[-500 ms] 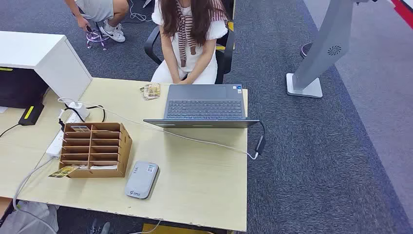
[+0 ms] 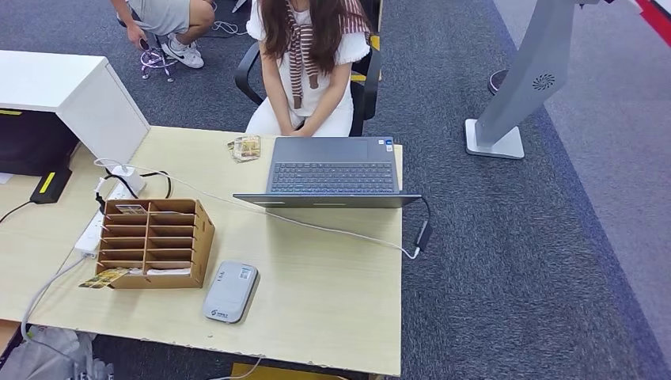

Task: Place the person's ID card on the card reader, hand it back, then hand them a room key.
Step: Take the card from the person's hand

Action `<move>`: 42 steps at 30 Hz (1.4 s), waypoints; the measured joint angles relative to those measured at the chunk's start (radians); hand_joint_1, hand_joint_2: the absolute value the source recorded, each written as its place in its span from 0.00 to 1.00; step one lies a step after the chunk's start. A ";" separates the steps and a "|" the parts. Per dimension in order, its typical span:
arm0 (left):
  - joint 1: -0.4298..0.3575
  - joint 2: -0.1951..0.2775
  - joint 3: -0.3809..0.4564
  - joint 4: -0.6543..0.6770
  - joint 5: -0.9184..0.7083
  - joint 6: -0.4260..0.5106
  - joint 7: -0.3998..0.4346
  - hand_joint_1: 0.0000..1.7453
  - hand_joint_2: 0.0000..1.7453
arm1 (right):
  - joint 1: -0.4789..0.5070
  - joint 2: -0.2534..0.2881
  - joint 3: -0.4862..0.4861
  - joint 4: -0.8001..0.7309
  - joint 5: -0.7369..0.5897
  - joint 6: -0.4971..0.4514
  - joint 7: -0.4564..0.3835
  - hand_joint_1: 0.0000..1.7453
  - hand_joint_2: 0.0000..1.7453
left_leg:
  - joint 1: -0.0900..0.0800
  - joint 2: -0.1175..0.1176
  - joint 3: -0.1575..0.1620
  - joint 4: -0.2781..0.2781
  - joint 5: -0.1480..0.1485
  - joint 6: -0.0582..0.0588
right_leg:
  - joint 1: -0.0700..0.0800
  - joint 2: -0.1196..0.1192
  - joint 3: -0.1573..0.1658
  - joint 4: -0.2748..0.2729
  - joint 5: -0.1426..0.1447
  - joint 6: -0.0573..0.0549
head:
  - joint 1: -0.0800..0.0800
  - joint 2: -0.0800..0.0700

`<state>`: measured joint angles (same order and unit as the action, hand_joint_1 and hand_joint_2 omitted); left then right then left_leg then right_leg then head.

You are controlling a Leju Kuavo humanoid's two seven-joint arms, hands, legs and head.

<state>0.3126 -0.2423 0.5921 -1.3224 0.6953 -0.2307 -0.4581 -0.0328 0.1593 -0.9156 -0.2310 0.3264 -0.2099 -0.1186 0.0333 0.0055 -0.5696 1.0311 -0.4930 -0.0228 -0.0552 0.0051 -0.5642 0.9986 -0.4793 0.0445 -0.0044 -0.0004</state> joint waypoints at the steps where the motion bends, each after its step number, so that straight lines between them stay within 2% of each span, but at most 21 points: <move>1: 0.009 -0.007 0.009 -0.028 0.017 0.018 -0.008 0.00 1.00 | -0.001 0.002 -0.006 0.001 0.004 -0.004 0.002 0.00 0.00 | 0.000 0.000 0.000 0.000 0.000 0.000 | 0.000 0.000 0.000 0.000 0.000 0.000 | 0.000 0.000; 7: 0.058 -0.042 0.064 -0.191 0.114 0.137 -0.077 0.00 1.00 | -0.002 0.013 -0.037 0.003 0.026 -0.027 0.023 0.00 0.00 | 0.000 0.000 0.000 0.000 0.000 0.000 | 0.000 0.000 0.000 0.000 0.000 0.000 | 0.000 0.000; 10: 0.063 -0.056 0.099 -0.266 0.131 0.162 -0.111 0.00 1.00 | -0.002 0.017 -0.046 0.004 0.041 -0.031 0.030 0.00 0.00 | 0.000 0.000 0.000 0.000 0.000 0.000 | 0.000 -0.001 0.000 0.000 0.000 0.000 | 0.000 0.000; 17: 0.005 -0.067 0.195 -0.406 0.036 0.040 -0.085 0.00 1.00 | -0.004 0.020 -0.050 0.005 0.070 -0.013 0.027 0.00 0.00 | 0.000 0.000 0.001 0.000 0.001 0.000 | 0.000 -0.001 0.000 0.000 0.000 0.000 | 0.000 0.000; 21: -0.033 -0.064 0.204 -0.467 -0.076 -0.030 -0.071 0.00 1.00 | -0.007 0.020 -0.050 0.007 0.086 0.004 0.020 0.00 0.00 | 0.000 0.000 0.001 0.000 0.001 0.001 | 0.000 -0.001 0.000 0.000 0.000 0.000 | 0.000 0.000; 25: -0.067 -0.041 0.178 -0.496 -0.202 -0.032 -0.066 0.00 1.00 | -0.010 0.020 -0.050 0.008 0.102 0.017 0.016 0.00 0.00 | 0.000 0.000 0.001 0.000 0.001 0.001 | 0.000 0.000 0.000 0.000 0.000 0.000 | 0.000 0.000; 31: -0.127 0.013 0.097 -0.505 -0.384 0.020 -0.046 0.00 1.00 | -0.015 0.020 -0.050 0.009 0.125 0.032 0.017 0.00 0.00 | 0.000 0.000 0.001 0.000 0.001 0.001 | 0.000 0.000 0.000 0.000 0.000 0.000 | 0.000 0.000; 42: -0.247 0.106 -0.067 -0.487 -0.712 0.118 0.055 0.00 1.00 | -0.018 0.020 -0.036 0.010 0.173 0.046 0.025 0.00 0.00 | 0.000 0.000 0.001 0.000 0.002 0.001 | 0.000 0.000 -0.001 0.000 0.001 0.000 | 0.000 0.000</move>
<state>0.0660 -0.1362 0.5250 -1.8099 -0.0164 -0.1129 -0.4029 -0.0511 0.1797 -0.9515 -0.2206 0.4994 -0.1637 -0.0933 0.0333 0.0056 -0.5685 1.0314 -0.4914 -0.0219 -0.0553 0.0049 -0.5650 0.9986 -0.4783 0.0444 -0.0044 -0.0004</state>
